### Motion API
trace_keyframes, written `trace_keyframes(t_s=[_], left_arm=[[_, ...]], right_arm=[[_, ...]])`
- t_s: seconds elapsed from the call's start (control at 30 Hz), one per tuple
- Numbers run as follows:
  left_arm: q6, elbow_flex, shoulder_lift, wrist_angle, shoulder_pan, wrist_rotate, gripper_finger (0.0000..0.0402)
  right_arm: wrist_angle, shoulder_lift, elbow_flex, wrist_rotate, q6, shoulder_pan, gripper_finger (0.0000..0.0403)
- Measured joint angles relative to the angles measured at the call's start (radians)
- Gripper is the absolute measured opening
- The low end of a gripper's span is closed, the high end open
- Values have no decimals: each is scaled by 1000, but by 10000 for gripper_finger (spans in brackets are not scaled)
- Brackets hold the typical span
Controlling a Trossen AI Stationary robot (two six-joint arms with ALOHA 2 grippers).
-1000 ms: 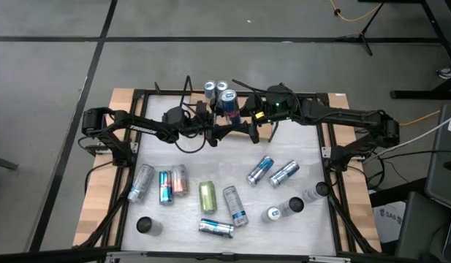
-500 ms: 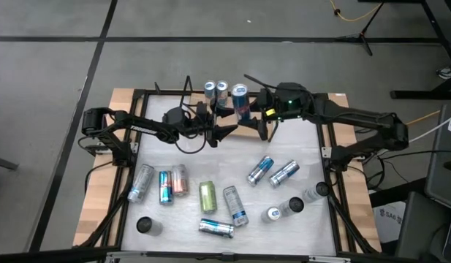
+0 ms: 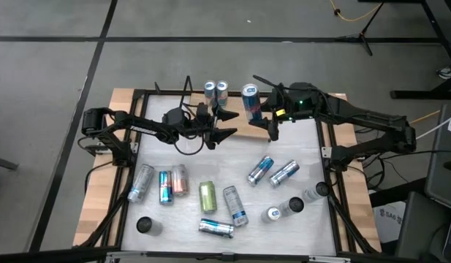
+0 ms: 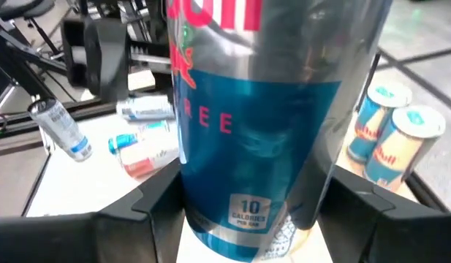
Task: Place canned beverage on shelf
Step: Put the blue soda can on the shelf
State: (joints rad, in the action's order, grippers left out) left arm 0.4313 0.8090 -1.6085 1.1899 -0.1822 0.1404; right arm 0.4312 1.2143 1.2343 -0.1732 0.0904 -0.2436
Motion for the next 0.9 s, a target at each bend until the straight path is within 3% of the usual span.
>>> trace_keyframes(t_s=[0.3,0.6,0.77,0.9], left_arm=[[165,26,86,-73,-107,101,333],[133,33,263,-266,-256,117,332],[96,128,305,-417,-300,195,332],[51,252,301,-633,-313,273,332]], right_arm=[[45,0,0,-35,9,1,237],[43,0,0,-82,9,2,237],[44,9,0,-97,28,2,237],[48,36,0,-109,42,2,237]])
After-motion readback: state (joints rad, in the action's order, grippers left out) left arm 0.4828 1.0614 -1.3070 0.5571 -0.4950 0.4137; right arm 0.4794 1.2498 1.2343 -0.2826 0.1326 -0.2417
